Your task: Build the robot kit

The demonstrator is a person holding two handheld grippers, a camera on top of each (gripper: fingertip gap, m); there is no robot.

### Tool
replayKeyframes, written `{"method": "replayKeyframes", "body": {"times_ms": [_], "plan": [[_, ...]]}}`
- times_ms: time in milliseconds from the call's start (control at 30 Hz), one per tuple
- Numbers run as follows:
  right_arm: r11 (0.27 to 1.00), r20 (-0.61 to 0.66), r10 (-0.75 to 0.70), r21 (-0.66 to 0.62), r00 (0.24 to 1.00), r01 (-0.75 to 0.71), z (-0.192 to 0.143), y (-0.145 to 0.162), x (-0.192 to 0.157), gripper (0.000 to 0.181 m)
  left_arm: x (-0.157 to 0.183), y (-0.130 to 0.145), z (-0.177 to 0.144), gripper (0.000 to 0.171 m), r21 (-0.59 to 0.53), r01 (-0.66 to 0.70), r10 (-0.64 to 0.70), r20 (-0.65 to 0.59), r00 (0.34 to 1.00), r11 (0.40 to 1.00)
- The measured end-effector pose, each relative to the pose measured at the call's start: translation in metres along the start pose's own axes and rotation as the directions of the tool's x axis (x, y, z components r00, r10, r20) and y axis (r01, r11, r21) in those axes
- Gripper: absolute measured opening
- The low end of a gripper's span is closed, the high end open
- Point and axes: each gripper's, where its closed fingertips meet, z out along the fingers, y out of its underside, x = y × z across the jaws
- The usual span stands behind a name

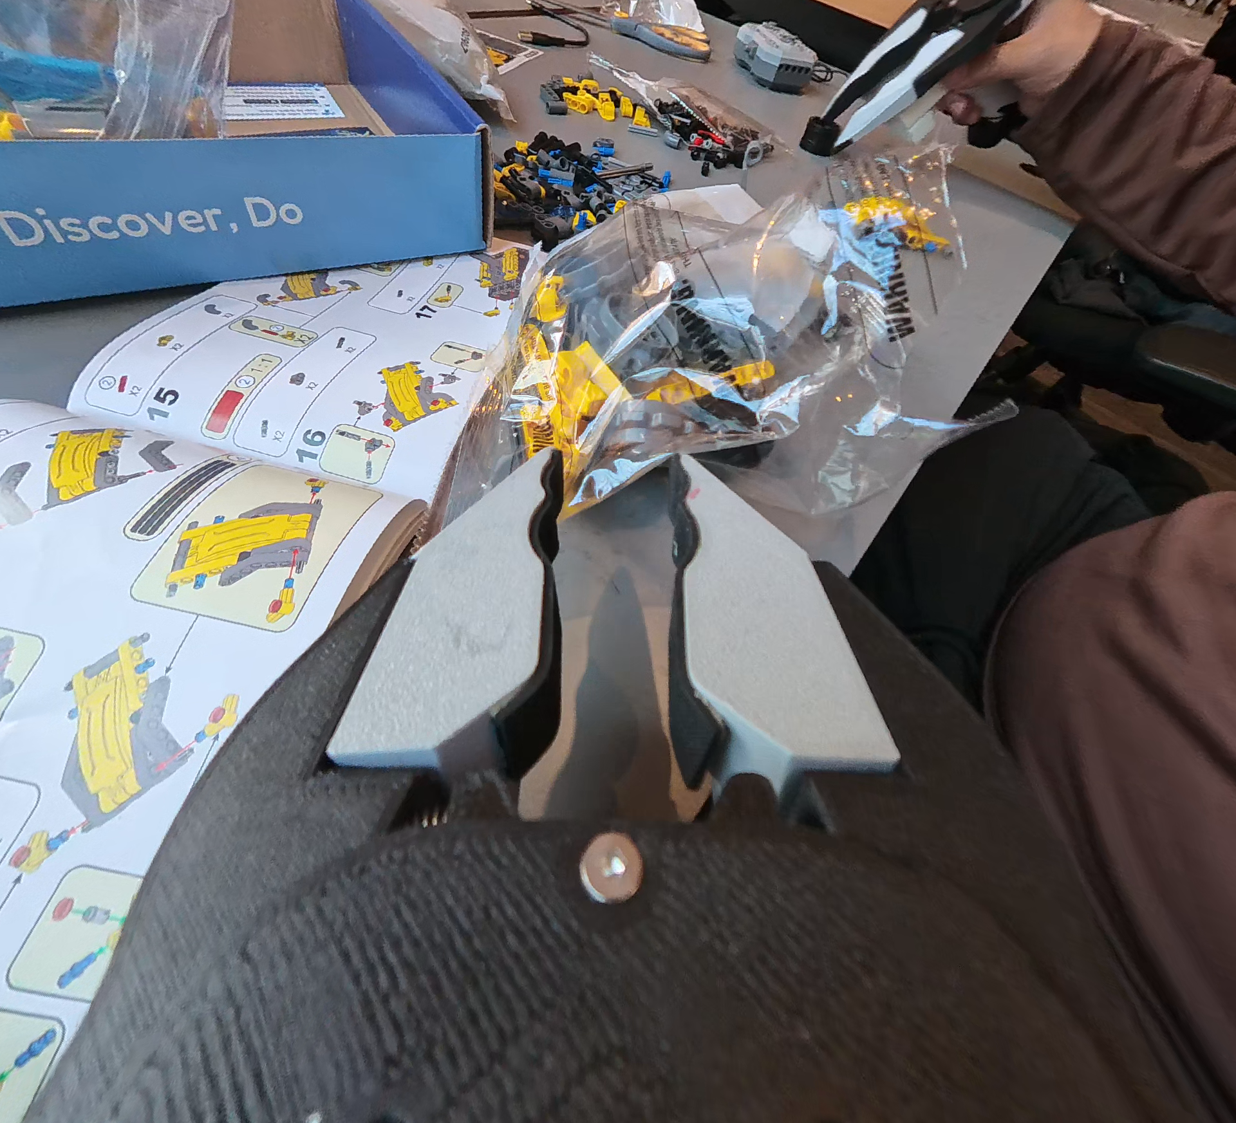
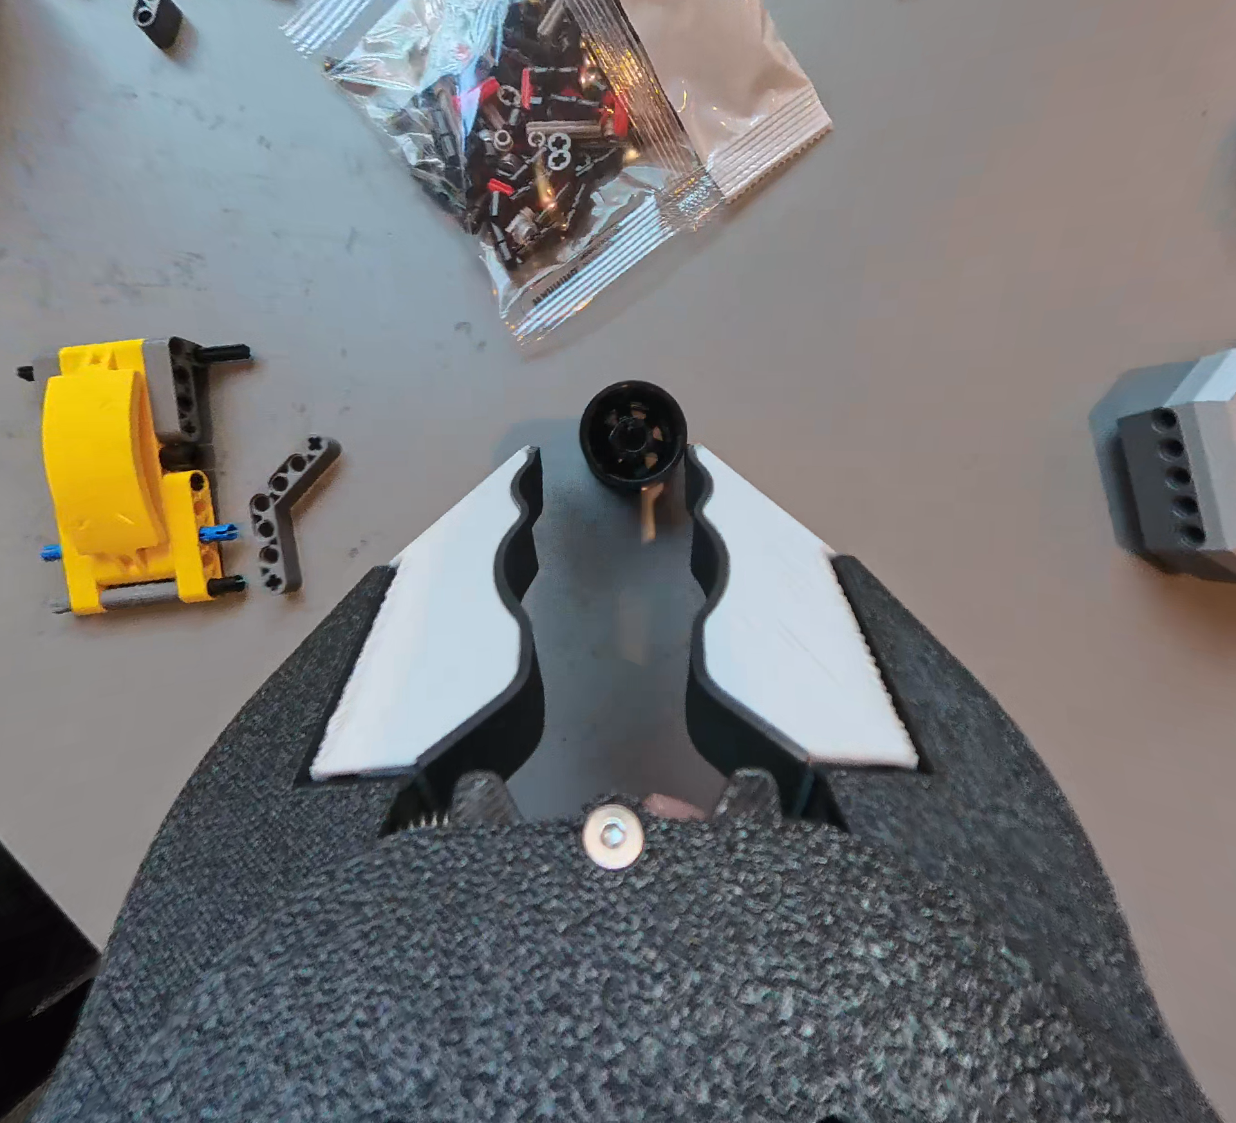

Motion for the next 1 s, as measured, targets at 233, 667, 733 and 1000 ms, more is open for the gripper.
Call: {"method": "replayKeyframes", "body": {"times_ms": [233, 667, 733, 1000], "plan": [[0.998, -0.036, -0.009, 0.066, 0.999, 0.012, -0.029, 0.000, -0.035, 0.042, 0.000, -0.004, -0.005, 0.042, 0.012, -0.065, 0.065, 0.042, 0.997, 0.998], [0.851, 0.048, -0.513, 0.158, 0.857, 0.501, -0.015, -0.060, -0.246, 0.065, 0.034, -0.001, -0.022, 0.076, -0.263, -0.575, 0.626, 0.189, 0.757, 0.775], [0.776, -0.004, -0.613, 0.183, 0.790, 0.603, 0.000, -0.087, -0.272, 0.065, 0.044, -0.004, -0.015, 0.079, -0.258, -0.632, 0.680, 0.191, 0.708, 0.730], [0.523, -0.102, -0.844, 0.061, 0.527, 0.850, 0.064, -0.138, -0.308, 0.039, 0.051, -0.005, 0.019, 0.065, -0.234, -0.698, 0.736, 0.190, 0.650, 0.677]]}}
